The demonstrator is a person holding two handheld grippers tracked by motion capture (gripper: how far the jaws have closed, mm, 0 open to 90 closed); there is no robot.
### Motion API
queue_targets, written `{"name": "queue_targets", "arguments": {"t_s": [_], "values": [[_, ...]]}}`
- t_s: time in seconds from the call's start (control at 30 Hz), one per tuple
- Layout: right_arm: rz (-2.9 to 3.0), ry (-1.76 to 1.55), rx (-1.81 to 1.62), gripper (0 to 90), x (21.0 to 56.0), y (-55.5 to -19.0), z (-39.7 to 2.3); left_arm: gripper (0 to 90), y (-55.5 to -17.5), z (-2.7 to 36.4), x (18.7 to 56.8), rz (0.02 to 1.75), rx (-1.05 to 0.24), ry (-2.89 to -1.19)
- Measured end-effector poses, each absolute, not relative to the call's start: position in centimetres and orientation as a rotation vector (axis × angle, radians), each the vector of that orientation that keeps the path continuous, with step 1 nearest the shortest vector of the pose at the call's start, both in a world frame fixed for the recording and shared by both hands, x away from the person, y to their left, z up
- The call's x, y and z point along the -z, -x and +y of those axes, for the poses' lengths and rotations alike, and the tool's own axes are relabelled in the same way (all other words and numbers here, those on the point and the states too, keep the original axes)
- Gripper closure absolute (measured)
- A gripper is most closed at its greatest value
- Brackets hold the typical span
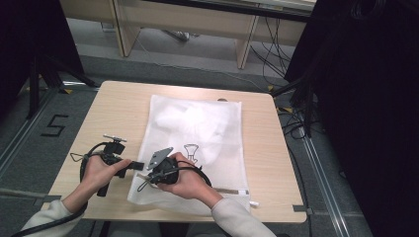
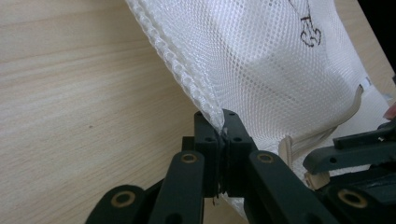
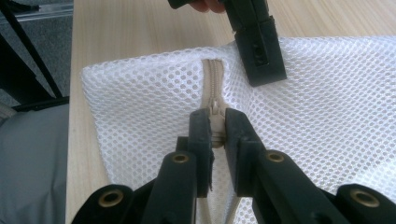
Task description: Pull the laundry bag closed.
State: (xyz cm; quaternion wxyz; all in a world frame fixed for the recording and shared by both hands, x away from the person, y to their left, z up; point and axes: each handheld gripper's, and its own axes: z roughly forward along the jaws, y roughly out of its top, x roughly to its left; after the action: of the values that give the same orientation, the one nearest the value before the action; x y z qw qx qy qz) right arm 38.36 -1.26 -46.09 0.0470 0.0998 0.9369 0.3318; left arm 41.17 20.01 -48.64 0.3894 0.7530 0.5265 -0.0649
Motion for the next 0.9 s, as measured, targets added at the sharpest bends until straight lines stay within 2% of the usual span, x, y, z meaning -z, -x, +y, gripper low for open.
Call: {"name": "queue_targets", "arguments": {"t_s": [0.47, 0.9], "values": [[2.869, -0.315, -0.997, 82.4, 46.4, -37.9, -2.1, 86.4, -41.2, 20.2, 48.7, 1.346, 0.22, -1.88], [2.891, -0.34, -0.958, 82.4, 47.7, -38.3, -3.0, 86.3, -41.3, 20.3, 48.7, 1.344, 0.198, -1.903]]}}
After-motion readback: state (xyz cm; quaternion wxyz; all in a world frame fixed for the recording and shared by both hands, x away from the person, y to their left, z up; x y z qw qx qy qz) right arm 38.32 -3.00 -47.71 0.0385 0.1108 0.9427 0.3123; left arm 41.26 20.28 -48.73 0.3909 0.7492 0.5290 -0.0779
